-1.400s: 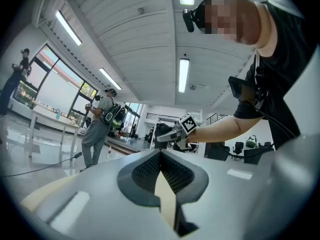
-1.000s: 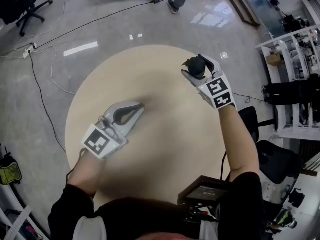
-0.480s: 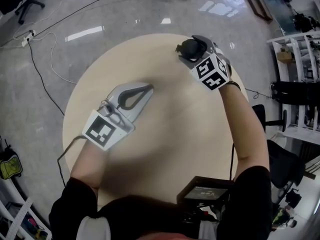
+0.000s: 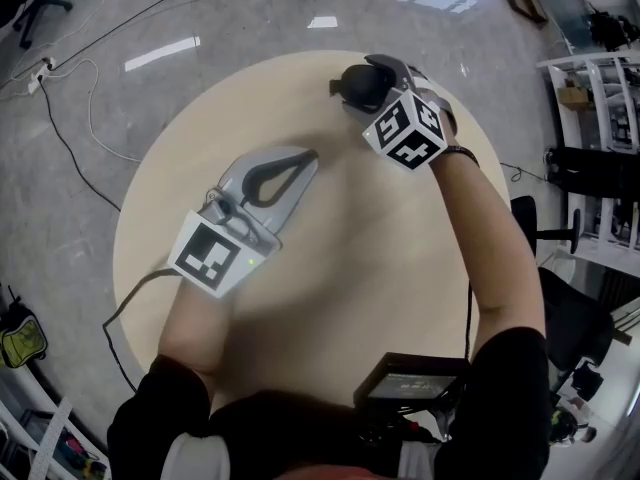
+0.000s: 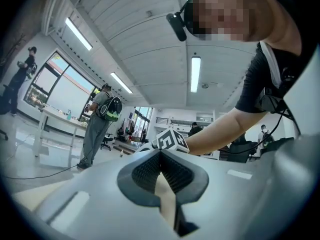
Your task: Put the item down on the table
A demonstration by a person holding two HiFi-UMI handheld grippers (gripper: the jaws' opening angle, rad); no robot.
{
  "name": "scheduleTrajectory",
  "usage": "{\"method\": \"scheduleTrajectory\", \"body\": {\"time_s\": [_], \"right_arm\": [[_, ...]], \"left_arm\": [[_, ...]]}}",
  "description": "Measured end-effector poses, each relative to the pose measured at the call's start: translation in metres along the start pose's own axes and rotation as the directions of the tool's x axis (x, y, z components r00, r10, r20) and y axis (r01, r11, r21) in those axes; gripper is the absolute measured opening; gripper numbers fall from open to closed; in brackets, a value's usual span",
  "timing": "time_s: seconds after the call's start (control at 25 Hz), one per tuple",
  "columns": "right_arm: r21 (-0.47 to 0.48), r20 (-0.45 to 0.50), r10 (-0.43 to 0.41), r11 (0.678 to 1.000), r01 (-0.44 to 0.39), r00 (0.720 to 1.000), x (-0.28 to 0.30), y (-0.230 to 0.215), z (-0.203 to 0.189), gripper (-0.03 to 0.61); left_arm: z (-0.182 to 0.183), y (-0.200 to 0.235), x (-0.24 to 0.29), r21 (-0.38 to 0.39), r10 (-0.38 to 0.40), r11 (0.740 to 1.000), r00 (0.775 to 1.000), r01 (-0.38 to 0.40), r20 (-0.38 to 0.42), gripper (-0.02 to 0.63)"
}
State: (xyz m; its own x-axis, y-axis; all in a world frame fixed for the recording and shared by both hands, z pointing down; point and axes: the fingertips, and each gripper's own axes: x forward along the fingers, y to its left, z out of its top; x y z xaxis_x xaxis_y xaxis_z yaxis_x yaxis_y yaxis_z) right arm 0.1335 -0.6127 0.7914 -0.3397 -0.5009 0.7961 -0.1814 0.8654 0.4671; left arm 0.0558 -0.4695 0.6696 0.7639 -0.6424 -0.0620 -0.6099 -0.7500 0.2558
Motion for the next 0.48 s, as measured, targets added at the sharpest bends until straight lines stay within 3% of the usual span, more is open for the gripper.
{"method": "scheduleTrajectory", "body": {"time_s": [0.08,0.2,0.32,0.48], "right_arm": [[-0.007,0.012,0.006,1.000,-0.006,1.000,0.007,0.003,0.001,0.377],[0.012,0.037,0.013,1.000,-0.013,0.999,0.006,-0.002,0.000,0.379],[0.027,0.063,0.030,0.999,-0.032,0.998,0.004,-0.002,-0.004,0.379],[-0.003,0.094,0.056,0.998,-0.056,0.994,0.004,0.004,0.002,0.388]], "left_arm": [[-0.010,0.002,0.003,0.020,0.000,1.000,0.999,0.001,-0.035,-0.002],[-0.011,-0.005,0.011,0.117,-0.033,0.992,0.998,0.040,-0.060,-0.002],[-0.014,-0.009,0.012,0.051,-0.037,0.998,0.998,0.040,-0.055,-0.002],[-0.014,-0.010,0.011,0.055,-0.043,0.997,0.998,0.046,-0.055,-0.002]]}}
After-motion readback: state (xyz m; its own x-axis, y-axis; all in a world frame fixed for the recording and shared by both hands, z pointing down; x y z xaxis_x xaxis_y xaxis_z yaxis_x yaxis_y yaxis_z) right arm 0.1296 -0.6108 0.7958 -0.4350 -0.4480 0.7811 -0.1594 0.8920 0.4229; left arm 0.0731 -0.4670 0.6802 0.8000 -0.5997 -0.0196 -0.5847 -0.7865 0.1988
